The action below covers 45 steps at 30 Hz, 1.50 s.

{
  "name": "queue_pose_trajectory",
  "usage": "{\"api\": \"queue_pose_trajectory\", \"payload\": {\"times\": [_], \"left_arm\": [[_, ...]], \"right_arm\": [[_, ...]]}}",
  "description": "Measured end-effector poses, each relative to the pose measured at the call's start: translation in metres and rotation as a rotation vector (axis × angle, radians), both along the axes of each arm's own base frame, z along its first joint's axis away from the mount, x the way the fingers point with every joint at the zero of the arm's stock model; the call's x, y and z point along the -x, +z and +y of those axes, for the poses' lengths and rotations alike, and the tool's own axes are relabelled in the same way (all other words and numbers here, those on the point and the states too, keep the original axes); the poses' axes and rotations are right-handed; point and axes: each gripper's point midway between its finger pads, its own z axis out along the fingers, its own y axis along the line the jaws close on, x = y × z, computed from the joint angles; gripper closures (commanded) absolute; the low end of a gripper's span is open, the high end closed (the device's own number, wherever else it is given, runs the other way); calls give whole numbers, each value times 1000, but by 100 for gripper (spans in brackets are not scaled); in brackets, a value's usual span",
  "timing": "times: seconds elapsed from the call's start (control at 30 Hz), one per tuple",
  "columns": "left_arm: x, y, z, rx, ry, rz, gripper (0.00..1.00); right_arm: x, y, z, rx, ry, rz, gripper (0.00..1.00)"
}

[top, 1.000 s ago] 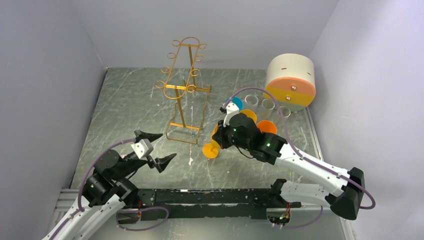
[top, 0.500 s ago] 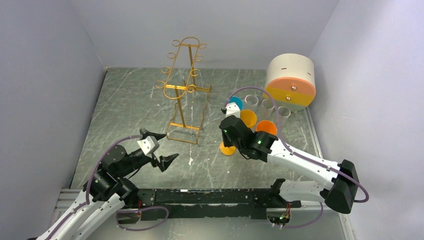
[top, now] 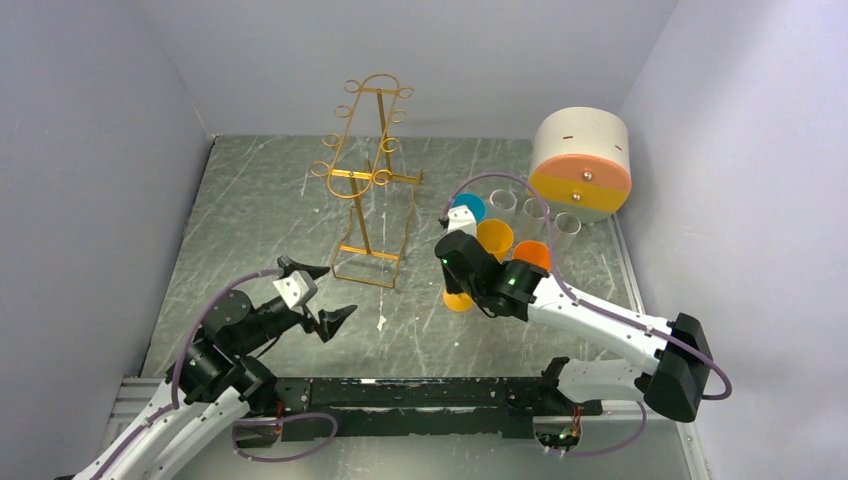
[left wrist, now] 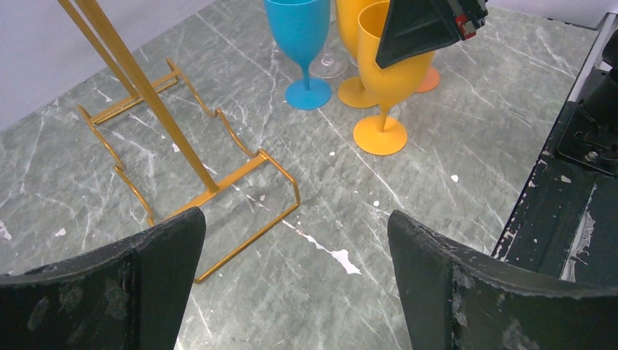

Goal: Take the wine glass off the wine glass rack
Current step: Place the wine glass at the center of the board.

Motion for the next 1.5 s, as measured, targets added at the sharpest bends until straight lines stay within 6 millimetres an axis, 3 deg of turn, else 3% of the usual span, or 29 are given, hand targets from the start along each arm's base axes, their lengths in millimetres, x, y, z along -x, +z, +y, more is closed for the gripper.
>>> {"api": "queue_pose_trajectory", "payload": {"times": [0.27,0.37,0.5,0.7,0.87,1.0,1.2,1.3,1.4,1.5], "left_arm": [[-2,-4,-2,-13,-2,16,1],[-3,-7,-2,-19,-3,24,1],[-4,-8,-3,-24,0,31,1],[-8,-10,0,-7,40,64,1],[-33,-21,25,59,326,277,1],[-50,-13,42,101,516,374,1],[-64,-23,58,95,648,443,1],[-70,-29,68,89,719,494,1],[-83,-29,85,107,805,528,1],[-95,-33,114,151,904,566,1]], "right_arm": [[2,-3,1,6,13,14,78],[2,-3,1,8,13,15,64],[2,0,0,11,9,12,56],[2,8,2,-14,20,-5,54],[0,36,5,-108,39,-85,50],[-3,66,5,-198,45,-184,40],[-12,104,-3,-279,19,-339,17],[-21,109,-13,-266,-43,-393,6],[-33,107,-30,-234,-142,-422,6],[-49,104,-52,-219,-231,-423,5]]}}
